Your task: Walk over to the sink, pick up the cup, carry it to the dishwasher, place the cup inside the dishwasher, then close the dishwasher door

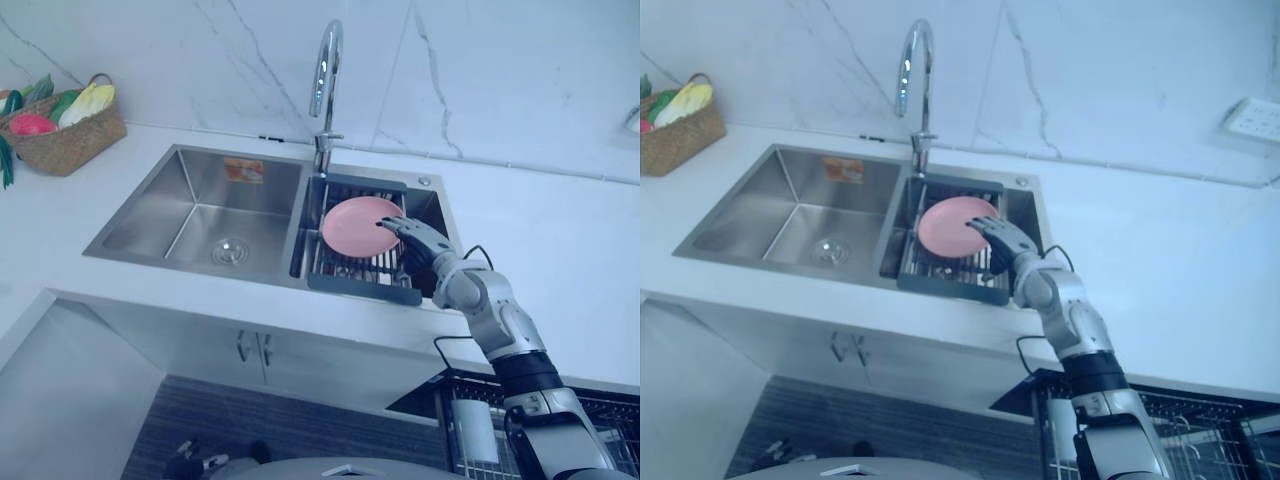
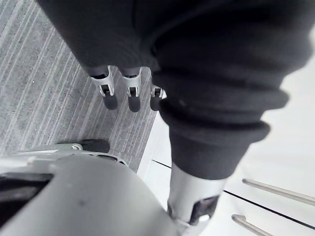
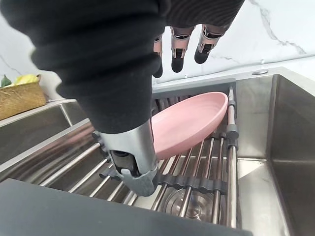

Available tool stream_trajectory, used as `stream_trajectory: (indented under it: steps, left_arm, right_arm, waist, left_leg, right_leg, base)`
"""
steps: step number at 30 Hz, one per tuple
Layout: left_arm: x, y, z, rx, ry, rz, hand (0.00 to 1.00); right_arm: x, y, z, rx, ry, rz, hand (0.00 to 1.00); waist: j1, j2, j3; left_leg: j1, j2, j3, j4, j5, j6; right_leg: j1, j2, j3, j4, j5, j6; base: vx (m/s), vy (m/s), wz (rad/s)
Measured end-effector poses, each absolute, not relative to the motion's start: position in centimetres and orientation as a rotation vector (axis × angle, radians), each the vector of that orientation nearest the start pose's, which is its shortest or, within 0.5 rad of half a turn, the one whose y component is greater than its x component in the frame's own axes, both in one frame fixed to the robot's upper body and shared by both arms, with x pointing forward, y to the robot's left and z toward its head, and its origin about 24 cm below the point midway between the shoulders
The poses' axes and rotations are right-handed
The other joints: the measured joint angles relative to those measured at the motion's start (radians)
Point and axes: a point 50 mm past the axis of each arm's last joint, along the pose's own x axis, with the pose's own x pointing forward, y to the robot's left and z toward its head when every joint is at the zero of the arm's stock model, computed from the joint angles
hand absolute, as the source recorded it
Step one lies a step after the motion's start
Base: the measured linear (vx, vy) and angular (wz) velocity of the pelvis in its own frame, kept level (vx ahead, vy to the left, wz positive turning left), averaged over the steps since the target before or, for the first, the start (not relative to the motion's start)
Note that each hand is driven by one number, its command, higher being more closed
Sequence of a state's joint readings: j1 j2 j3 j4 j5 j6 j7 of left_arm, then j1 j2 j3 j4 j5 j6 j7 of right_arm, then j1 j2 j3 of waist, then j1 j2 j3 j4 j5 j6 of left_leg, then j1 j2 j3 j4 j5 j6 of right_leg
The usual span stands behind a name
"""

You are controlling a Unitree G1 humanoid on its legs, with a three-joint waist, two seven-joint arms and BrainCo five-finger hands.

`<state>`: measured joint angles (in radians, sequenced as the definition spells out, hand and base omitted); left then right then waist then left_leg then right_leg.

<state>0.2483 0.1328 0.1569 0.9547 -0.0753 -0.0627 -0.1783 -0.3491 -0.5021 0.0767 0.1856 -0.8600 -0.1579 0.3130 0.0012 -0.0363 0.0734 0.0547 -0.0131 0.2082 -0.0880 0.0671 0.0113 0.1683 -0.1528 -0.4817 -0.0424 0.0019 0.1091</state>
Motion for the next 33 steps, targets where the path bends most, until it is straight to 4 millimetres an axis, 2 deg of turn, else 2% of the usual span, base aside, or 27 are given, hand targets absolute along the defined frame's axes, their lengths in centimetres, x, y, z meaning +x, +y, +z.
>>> stream_trajectory:
  steps: [6,13,18,26,29,33]
  left_arm:
    - [5.1,21.9,-15.8,-0.112,1.096,0.15,0.0]
    - [5.2,21.7,-15.8,-0.116,1.093,0.147,0.0]
    - [5.2,21.7,-15.8,-0.117,1.093,0.148,0.0]
    - [5.2,21.7,-15.8,-0.117,1.092,0.147,0.0]
    - [5.3,21.6,-15.8,-0.118,1.091,0.145,0.0]
    - [5.5,21.5,-15.7,-0.119,1.079,0.143,0.0]
  right_arm:
    - [32.0,-20.6,9.9,-1.413,-0.072,0.275,0.0]
    - [32.7,-20.3,9.9,-1.434,-0.088,0.226,0.0]
    - [32.7,-19.7,9.5,-1.417,-0.09,0.241,0.0]
    - [32.8,-19.8,7.9,-1.443,-0.024,0.264,0.0]
    - [32.7,-19.1,7.4,-1.485,-0.029,0.294,0.0]
    - [32.8,-19.4,7.4,-1.504,-0.033,0.257,0.0]
  waist:
    - [0.005,0.002,0.001]
    - [0.005,0.014,0.009]
    - [0.01,0.014,0.009]
    - [0.015,0.015,0.012]
    - [0.024,0.019,0.017]
    - [0.028,0.021,0.026]
  left_leg:
    - [-0.001,-0.001,-0.01,0.0,0.004,0.006]
    - [-0.001,-0.004,-0.018,0.0,0.005,0.004]
    - [0.0,-0.005,-0.021,0.0,0.005,0.004]
    - [-0.002,-0.01,-0.045,0.0,0.004,0.002]
    - [-0.003,-0.01,-0.047,0.0,0.002,0.0]
    - [-0.012,-0.013,-0.06,0.0,0.006,0.005]
  right_leg:
    - [0.004,0.001,-0.006,-0.002,0.0,0.003]
    - [0.011,0.0,-0.023,-0.007,-0.002,0.005]
    - [0.012,0.0,-0.026,-0.006,-0.004,0.006]
    - [0.024,-0.002,-0.052,-0.005,-0.011,0.01]
    - [0.023,-0.002,-0.054,-0.004,-0.013,0.01]
    - [0.02,-0.003,-0.056,-0.004,-0.015,0.012]
  base:
    - [0.03,0.002,0.04]
    - [0.01,0.001,0.03]
    - [0.0,0.0,0.0]
    - [0.0,0.007,0.08]
    - [0.0,0.002,0.03]
    - [0.02,0.005,0.08]
